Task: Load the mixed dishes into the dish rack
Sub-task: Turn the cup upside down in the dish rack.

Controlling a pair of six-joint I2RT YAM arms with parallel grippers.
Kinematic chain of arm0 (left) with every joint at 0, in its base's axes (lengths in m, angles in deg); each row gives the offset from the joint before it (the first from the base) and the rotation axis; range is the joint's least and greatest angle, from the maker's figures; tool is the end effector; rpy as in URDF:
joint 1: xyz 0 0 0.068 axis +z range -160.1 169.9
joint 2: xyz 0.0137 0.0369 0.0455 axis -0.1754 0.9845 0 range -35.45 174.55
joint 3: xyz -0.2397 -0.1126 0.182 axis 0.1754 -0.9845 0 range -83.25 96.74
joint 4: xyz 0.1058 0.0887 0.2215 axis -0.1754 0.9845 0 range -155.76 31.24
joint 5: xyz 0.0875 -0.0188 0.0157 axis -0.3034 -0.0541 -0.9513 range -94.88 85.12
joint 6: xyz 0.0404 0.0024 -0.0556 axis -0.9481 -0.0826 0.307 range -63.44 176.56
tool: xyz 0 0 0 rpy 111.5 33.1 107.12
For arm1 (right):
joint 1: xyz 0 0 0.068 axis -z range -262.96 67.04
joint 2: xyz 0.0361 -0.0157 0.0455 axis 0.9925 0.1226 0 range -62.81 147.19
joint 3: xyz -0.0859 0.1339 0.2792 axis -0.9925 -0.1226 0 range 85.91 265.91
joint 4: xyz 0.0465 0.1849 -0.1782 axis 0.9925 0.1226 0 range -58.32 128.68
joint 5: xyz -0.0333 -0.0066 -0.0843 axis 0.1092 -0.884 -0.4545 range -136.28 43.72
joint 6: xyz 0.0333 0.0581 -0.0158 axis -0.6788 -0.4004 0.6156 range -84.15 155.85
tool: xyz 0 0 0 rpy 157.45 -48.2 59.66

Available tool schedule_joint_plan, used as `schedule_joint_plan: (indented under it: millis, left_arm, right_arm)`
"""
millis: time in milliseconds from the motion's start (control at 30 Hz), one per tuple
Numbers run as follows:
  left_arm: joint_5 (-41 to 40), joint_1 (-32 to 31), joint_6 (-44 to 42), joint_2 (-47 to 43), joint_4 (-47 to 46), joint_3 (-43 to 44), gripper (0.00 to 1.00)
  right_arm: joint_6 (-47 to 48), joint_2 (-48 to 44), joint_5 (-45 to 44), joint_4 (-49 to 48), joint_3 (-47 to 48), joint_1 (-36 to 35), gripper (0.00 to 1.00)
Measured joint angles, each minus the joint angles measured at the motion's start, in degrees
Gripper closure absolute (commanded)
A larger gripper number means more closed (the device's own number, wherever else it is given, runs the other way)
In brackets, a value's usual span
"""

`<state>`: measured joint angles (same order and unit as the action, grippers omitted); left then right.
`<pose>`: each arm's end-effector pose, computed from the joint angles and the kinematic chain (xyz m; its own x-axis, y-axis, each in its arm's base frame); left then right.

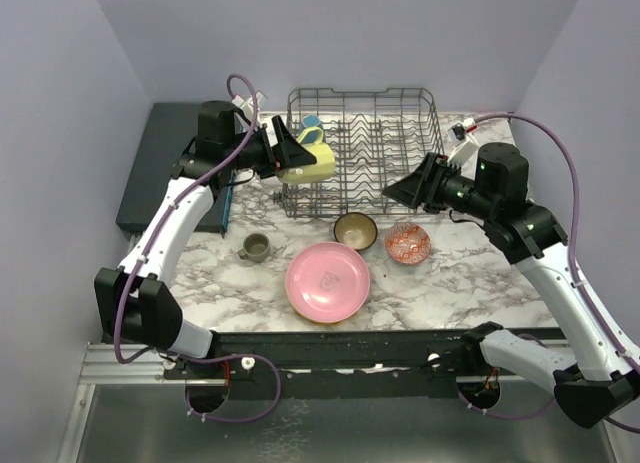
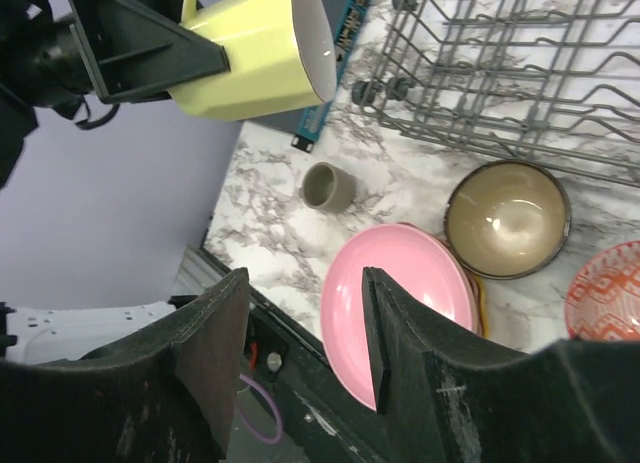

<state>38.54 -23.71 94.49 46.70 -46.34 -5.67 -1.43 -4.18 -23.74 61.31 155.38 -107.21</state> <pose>0.3118 -0.1147 0.4184 -0.7918 -0.2678 -0.5490 0.3734 0.4991 -0.7820 0.1773 0.1033 0.4460 -0.6638 0.3144 -0.6786 -0.3873 0.6316 0.6716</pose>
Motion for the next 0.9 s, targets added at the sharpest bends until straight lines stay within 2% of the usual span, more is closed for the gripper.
schedule_joint_plan:
  millis: [233,400,600,767,900]
  left_arm:
    - [-9.75,-0.13,-5.2,5.49,10.1,4.7,1.0]
    - [-16.98,-1.6,-7.96,12.09,16.11,11.47,1.0]
    - [-27.76,-5.66,-11.37,20.68,24.24,24.06,1.0]
    - [-40.37,-11.13,-14.75,29.88,31.89,38.97,1.0]
    - [-47.01,-14.12,-16.26,35.04,36.44,45.79,1.0]
  right_arm:
    - [3.98,-0.83,-5.31,5.18,0.02,0.0,0.45]
    - [6.1,-1.46,-8.13,8.61,0.02,0.0,0.45]
    - [7.82,-2.73,-9.57,11.04,0.0,0.0,0.44]
    - [9.27,-3.08,-10.6,12.59,0.0,0.0,0.44]
    - [9.77,-3.17,-10.73,13.05,-0.26,0.0,0.43]
